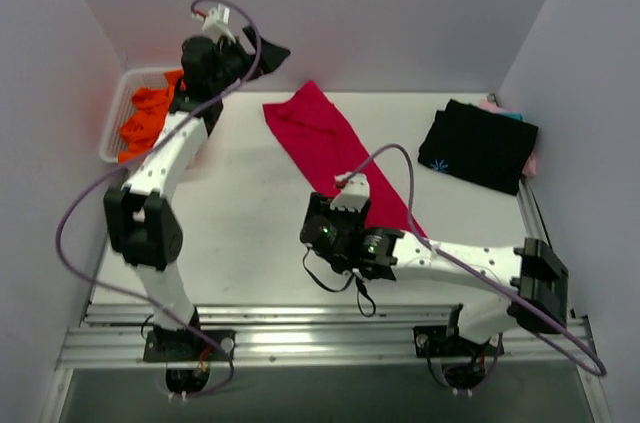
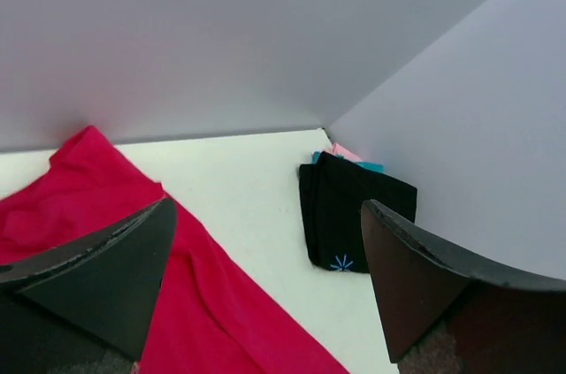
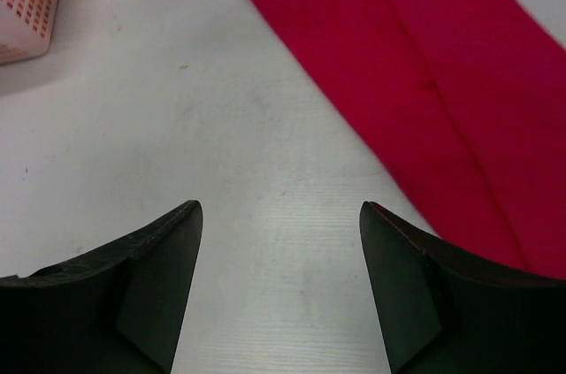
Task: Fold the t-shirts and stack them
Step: Rotate the tshirt 90 degrees
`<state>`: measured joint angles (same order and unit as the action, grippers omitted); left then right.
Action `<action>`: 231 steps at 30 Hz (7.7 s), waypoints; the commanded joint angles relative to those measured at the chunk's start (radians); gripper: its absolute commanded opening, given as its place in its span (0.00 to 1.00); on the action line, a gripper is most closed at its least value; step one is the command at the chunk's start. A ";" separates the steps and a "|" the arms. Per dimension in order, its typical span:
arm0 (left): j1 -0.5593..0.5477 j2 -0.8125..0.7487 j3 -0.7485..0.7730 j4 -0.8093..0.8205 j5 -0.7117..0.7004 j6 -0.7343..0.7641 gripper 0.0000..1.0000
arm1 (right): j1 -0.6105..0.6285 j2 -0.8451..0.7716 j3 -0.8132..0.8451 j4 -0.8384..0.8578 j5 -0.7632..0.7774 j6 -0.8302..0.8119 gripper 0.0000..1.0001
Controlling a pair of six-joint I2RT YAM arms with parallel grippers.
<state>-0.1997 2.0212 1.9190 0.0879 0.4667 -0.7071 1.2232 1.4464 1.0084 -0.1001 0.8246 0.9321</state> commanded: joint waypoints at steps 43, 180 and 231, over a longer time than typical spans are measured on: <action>-0.711 0.008 -0.884 0.122 -0.476 -0.219 0.02 | -0.361 -0.440 -0.257 -0.260 0.113 -0.038 0.64; -0.595 -1.131 -1.574 -0.214 -0.729 -0.236 0.85 | -0.050 0.145 0.124 -0.470 0.022 0.097 0.89; -1.101 -0.643 -1.591 0.020 -0.764 -0.540 0.02 | 0.225 -0.026 -0.360 -0.412 -0.084 0.576 0.00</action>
<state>-1.2400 1.4483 0.3798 0.4023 -0.2703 -1.2171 1.3918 1.4261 0.6147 -0.3874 0.7033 1.4143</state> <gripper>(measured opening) 0.048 0.019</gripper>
